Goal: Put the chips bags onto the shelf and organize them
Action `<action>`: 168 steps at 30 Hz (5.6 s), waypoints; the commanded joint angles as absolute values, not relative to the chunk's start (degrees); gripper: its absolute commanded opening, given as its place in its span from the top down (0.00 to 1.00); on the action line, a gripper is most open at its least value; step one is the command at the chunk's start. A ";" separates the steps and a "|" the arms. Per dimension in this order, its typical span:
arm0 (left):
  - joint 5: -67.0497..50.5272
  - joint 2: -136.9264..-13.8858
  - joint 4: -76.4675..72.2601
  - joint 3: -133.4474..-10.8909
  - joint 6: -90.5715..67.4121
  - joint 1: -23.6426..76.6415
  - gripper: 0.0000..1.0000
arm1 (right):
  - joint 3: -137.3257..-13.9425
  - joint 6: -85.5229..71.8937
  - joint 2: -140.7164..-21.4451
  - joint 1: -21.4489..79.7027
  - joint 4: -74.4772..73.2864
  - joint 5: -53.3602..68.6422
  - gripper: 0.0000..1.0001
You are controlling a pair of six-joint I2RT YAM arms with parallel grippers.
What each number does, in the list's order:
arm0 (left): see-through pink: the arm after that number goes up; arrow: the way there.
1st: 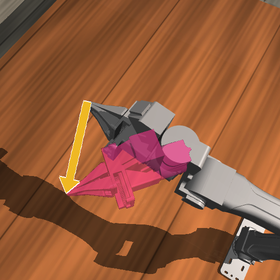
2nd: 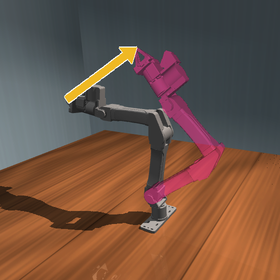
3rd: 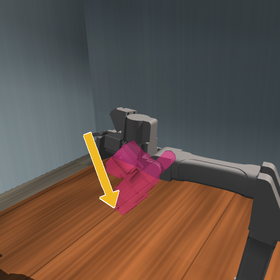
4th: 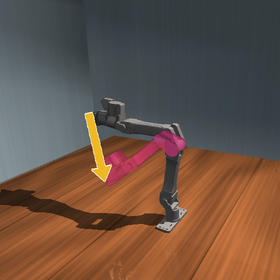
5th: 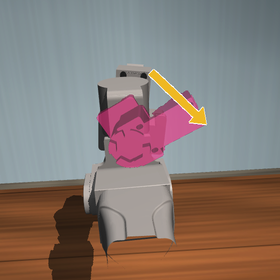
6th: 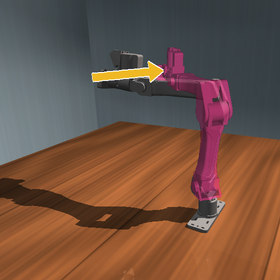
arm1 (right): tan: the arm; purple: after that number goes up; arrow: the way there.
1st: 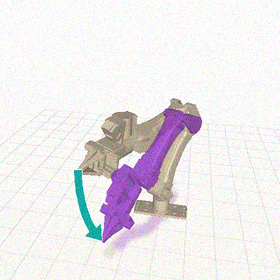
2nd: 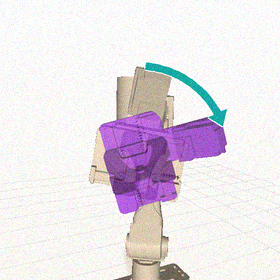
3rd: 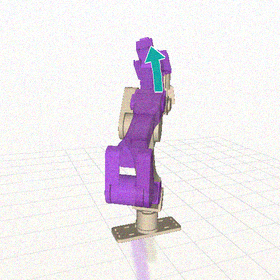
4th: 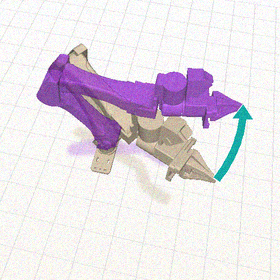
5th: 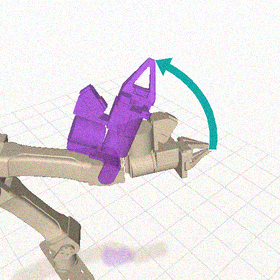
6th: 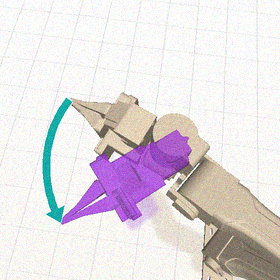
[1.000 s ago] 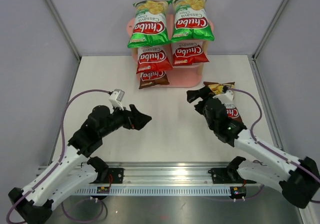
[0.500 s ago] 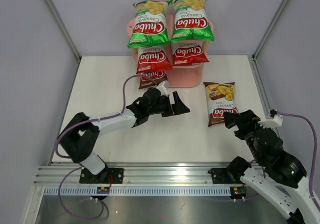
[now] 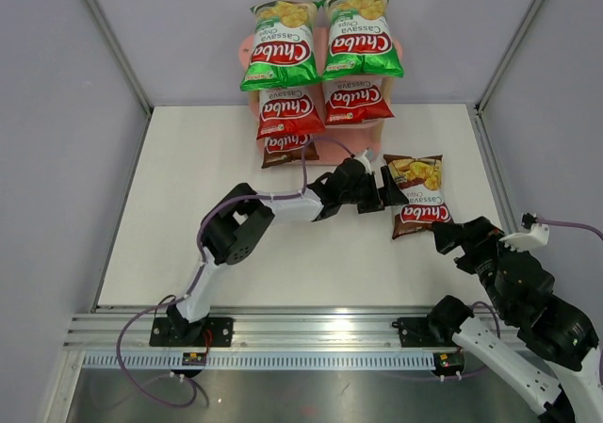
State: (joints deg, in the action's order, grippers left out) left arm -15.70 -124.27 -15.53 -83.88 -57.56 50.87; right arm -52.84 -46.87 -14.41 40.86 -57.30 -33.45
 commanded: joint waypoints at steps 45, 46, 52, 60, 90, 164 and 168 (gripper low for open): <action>-10.65 -106.28 -50.35 -55.21 -51.33 55.28 1.00 | -49.75 -48.96 -11.51 40.78 -53.27 -26.73 0.01; -10.11 -104.61 -51.32 -52.93 -51.24 55.37 1.00 | -49.22 -48.87 -12.12 40.78 -51.43 -26.11 0.01; -2.30 -89.76 -54.41 -37.90 -50.89 55.28 1.00 | -43.25 -53.00 -9.25 40.78 -44.85 -26.72 0.01; 15.35 -67.70 -46.51 -25.15 -49.31 55.11 1.00 | -27.61 -57.65 -4.91 40.78 -22.88 -9.78 0.01; 22.41 -39.73 -45.96 -13.46 -60.55 55.37 1.00 | -25.49 -50.62 -55.01 44.82 44.83 12.39 0.01; 33.14 -23.64 29.36 -34.45 -42.54 56.95 0.01 | -13.27 -64.41 -58.52 13.02 58.87 19.06 0.69; 33.13 -22.94 29.53 -34.54 -42.19 56.95 0.01 | -12.66 -66.44 -62.04 10.37 63.71 20.39 0.69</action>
